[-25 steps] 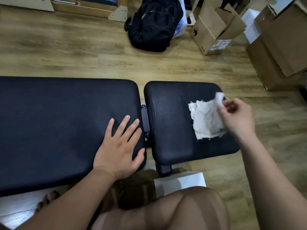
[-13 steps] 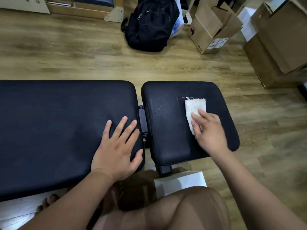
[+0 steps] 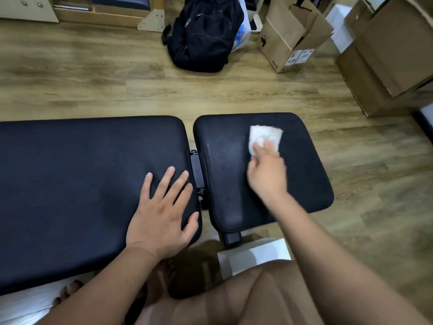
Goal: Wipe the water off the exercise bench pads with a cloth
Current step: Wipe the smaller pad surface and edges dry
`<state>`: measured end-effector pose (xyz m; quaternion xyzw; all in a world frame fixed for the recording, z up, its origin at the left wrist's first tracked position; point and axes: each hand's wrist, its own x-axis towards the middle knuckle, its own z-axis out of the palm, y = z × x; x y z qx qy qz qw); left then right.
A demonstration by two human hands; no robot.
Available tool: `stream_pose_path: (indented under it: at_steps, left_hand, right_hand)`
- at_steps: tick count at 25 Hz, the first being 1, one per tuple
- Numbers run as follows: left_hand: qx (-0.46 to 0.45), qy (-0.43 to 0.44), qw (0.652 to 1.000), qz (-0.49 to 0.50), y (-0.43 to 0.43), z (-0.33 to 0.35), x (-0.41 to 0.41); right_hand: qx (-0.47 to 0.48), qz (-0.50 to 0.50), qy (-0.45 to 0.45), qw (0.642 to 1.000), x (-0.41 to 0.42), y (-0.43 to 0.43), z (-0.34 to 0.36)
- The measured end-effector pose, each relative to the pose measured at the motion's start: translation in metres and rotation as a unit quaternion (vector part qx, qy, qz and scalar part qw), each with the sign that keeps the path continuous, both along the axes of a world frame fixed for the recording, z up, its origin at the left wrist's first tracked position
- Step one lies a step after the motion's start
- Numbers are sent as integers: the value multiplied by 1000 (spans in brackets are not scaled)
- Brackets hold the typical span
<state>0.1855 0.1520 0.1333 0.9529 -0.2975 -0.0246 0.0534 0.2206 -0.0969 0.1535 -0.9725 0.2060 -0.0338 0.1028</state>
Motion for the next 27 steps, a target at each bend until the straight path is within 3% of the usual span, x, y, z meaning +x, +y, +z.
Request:
stream_pose_path:
  at_steps: [3,5,8,10,12,15,19,22,23,27]
  left_hand:
    - [-1,-3,1000,1,-1,-1,-1]
    - [-2,-3,1000,5,-1,0,0]
    - [-9,-7,1000,-4,-2,1,-1]
    - [-8,-3,1000,0,0,0,-3]
    - [-13,-5,1000,2,0,-1,-1]
    - [-11,-5,1000,-3,-1,-1,0]
    - [6,-12,1000,-3,0,-1,0]
    - [5,-19,1000,1,-1,-1,-2]
    - [5,-19,1000,1,-2,0,-1]
    - [-1,-34,999,2,-2,-2,-1]
  right_hand:
    - [50,151,-19,987,3,62,-11]
    - [50,226,-18,973,11,38,-11]
    - [36,65,-1,997,23,-64,-3]
    - [111,-90,-2,990,48,-123,11]
    - [95,-145,19,985,71,-144,16]
    - [91,-154,-13,984,83,-104,13]
    - [98,53,-6,994,93,10,0]
    - [55,294,34,954,98,57,2]
    - [38,308,36,950,99,40,5]
    - [31,16,71,997,102,-98,22]
